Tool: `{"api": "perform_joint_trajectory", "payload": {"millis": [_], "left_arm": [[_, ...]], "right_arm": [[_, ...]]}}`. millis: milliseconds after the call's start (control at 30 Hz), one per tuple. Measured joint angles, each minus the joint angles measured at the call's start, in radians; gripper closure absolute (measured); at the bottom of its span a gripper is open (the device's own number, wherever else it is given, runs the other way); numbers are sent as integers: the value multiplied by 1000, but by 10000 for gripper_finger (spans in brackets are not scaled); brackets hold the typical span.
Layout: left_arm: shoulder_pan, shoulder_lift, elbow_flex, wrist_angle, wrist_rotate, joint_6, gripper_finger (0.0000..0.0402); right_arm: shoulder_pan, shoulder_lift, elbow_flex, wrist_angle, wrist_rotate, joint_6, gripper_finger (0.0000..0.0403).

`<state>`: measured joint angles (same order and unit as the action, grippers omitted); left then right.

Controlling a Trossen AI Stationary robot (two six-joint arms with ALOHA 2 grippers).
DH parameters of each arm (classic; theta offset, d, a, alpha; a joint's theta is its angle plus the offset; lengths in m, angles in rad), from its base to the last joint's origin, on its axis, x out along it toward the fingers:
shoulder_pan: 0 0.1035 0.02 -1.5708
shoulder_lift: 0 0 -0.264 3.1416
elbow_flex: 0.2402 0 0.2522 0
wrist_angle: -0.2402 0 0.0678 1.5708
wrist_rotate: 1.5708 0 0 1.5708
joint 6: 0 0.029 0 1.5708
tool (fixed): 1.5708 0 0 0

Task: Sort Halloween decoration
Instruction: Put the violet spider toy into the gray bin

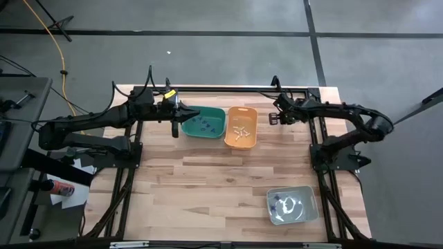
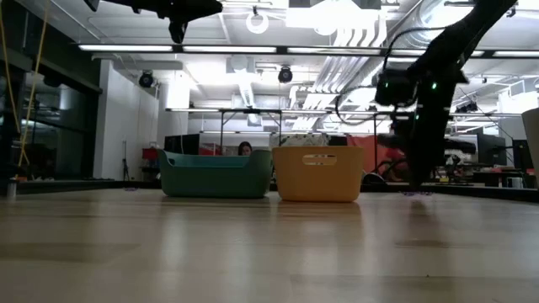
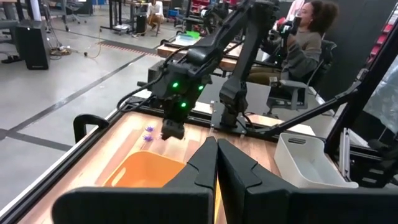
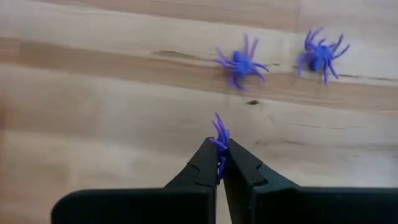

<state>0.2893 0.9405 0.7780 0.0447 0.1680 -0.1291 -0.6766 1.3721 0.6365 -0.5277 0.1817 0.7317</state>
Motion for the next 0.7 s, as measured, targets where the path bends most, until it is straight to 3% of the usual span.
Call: {"api": "perform_joint_trajectory", "payload": {"millis": [133,233,433,600,700], "left_arm": [[0,0,0,4,-1,0,401],[0,0,0,6,-1,1,401],[0,0,0,7,-1,2,401],[0,0,0,27,0,0,401],[0,0,0,71,4,-26,401]], "right_arm": [[50,-140,0,-6,-37,-36,400],[98,-265,0,89,-99,-80,400],[206,-431,3,556,-266,-265,401],[298,-428,3,934,-350,-360,401],[367,-397,3,1063,-357,-401,401]]}}
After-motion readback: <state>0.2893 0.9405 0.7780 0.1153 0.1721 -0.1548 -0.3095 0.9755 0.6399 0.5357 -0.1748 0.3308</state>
